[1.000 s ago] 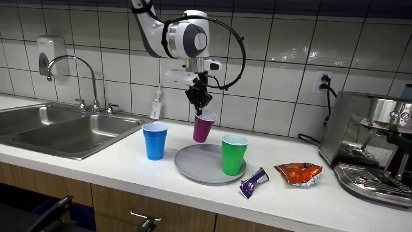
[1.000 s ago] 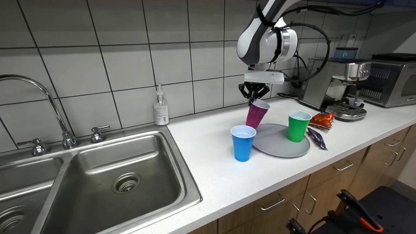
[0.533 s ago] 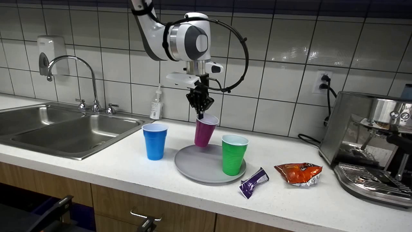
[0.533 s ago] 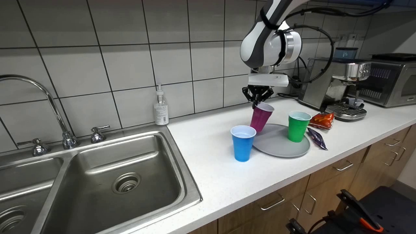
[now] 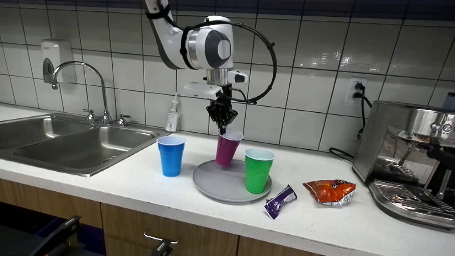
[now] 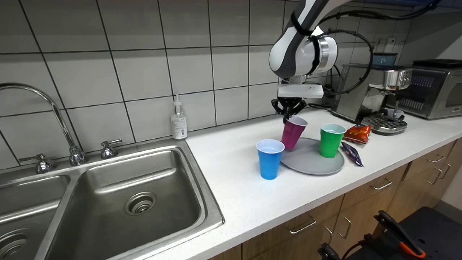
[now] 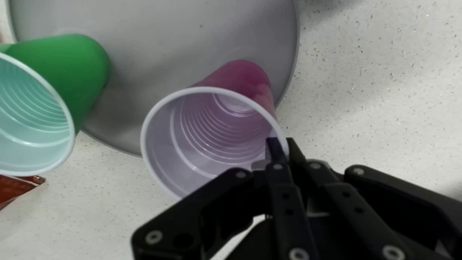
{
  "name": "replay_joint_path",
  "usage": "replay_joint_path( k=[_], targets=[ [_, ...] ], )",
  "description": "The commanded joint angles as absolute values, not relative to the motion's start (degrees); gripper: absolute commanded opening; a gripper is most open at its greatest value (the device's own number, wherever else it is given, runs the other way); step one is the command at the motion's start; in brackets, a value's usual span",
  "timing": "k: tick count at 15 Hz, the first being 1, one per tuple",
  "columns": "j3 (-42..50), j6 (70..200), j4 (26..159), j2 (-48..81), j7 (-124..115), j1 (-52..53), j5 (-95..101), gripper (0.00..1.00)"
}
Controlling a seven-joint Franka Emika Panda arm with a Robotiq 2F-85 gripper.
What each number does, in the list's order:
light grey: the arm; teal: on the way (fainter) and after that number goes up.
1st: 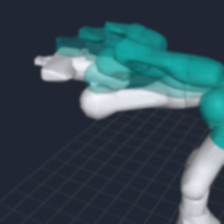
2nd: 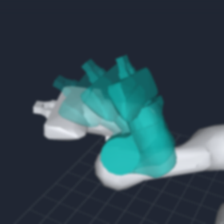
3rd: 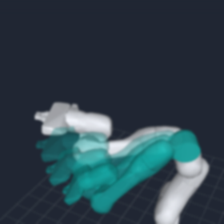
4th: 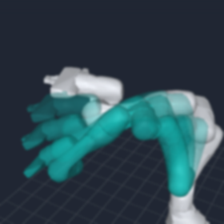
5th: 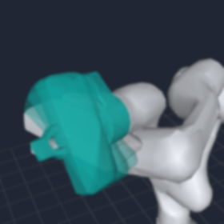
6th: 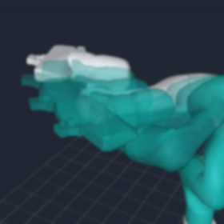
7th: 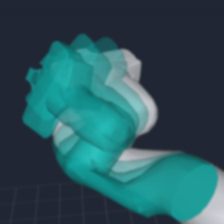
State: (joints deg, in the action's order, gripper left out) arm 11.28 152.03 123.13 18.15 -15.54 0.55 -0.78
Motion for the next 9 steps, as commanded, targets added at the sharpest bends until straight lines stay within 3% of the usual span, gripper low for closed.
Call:
replay_joint_path(
  k=[1,9],
  targets=[
    [11.22,151.84,123.73,17.49,-16.74,0.02,1.21,0.01],
    [11.26,151.67,123.21,18.5,-16.73,0.0,1.5,0.01]
  ],
)
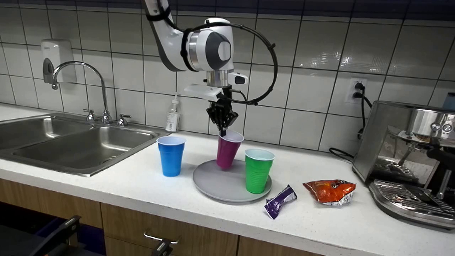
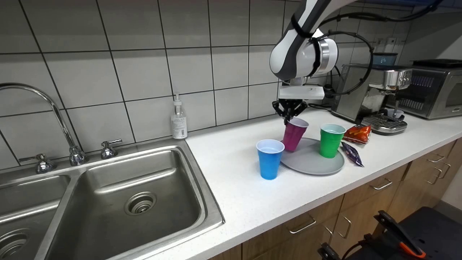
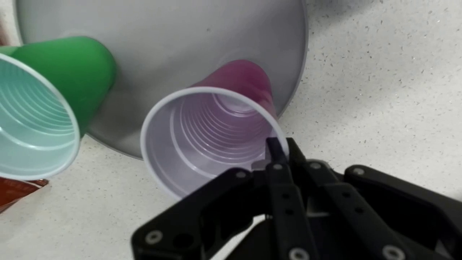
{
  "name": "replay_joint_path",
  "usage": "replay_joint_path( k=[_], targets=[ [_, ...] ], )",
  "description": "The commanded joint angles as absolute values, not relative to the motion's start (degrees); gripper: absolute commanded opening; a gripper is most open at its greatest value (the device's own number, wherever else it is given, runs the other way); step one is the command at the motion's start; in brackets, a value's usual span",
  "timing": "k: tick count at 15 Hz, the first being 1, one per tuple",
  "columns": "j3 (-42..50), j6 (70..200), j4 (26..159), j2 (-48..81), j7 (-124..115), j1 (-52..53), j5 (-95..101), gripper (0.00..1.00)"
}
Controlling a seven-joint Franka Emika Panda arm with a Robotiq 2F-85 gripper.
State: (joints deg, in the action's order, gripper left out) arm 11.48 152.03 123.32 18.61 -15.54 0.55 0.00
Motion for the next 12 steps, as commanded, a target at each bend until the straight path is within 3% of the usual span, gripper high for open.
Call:
replay_joint_path(
  k=[1,12],
  targets=[
    [11.26,151.61,123.1,18.66,-16.7,-0.02,1.48,0.01],
    [11.46,151.4,122.66,19.75,-16.49,-0.08,1.46,0.01]
  ],
)
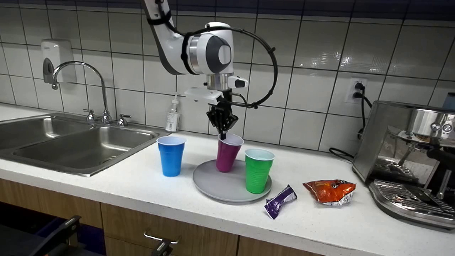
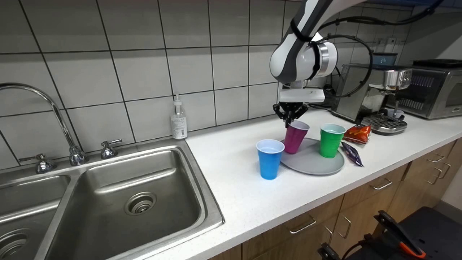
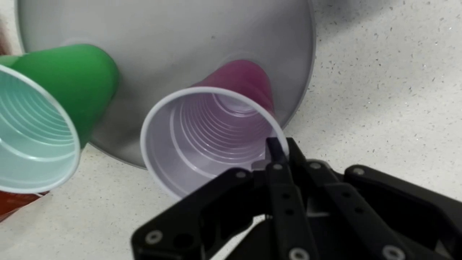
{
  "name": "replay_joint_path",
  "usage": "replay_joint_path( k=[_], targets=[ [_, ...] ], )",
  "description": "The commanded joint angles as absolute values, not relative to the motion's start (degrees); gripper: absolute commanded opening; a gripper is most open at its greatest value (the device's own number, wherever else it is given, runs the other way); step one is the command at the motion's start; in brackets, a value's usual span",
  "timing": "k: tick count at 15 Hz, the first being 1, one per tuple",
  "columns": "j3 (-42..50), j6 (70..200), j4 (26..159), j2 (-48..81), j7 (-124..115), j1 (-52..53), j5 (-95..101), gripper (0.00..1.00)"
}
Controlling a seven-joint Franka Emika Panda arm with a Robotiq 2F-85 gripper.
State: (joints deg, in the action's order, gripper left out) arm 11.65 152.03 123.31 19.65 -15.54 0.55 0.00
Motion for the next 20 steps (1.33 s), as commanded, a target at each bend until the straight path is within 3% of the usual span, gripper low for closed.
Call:
replay_joint_path(
  k=[1,3,4,6,14,20],
  targets=[
    [11.49,151.39,122.62,19.85,-16.48,-0.06,1.46,0.01],
    [11.49,151.28,122.55,19.91,-16.45,-0.07,1.42,0.01],
    [11.49,151.23,122.54,19.92,-16.46,-0.06,1.43,0.3],
    [11.5,151.22,122.57,19.89,-16.48,-0.04,1.43,0.38],
    [11.2,151.27,123.01,18.79,-16.15,-0.12,1.02,0.98],
    [10.77,151.31,124.28,16.55,-15.32,-0.31,0.69,1.0]
  ],
)
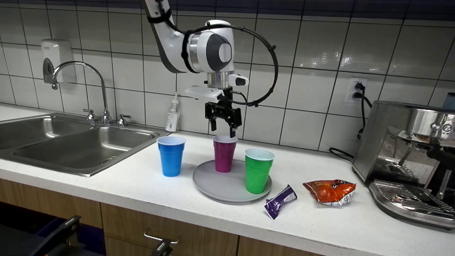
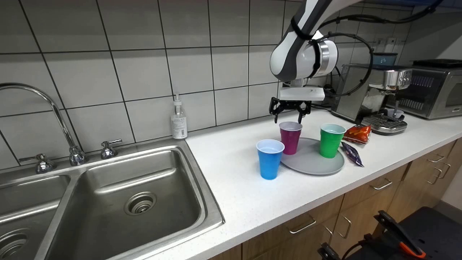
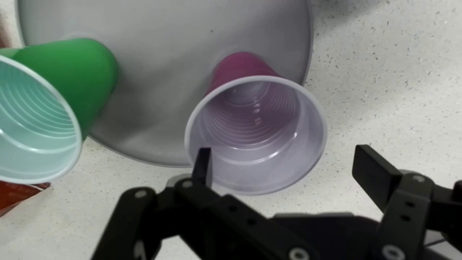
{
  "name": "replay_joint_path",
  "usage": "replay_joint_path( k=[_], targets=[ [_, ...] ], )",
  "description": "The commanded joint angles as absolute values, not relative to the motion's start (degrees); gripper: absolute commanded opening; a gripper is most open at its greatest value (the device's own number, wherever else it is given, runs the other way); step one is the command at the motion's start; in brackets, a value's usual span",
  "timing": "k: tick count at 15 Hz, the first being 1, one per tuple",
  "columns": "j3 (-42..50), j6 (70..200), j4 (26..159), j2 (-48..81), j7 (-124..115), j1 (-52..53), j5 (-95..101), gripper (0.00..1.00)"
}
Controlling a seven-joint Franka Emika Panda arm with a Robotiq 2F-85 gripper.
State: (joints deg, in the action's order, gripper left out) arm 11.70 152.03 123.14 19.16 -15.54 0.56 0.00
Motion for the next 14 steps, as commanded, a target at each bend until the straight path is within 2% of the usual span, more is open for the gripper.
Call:
replay_joint_path(
  k=[1,14],
  targets=[
    [10.62,151.3,124.65,15.93,-15.09,-0.37,0.57,1.0],
    [8.31,150.93,133.68,5.29,-11.42,-0.87,-0.23,1.0]
  ],
)
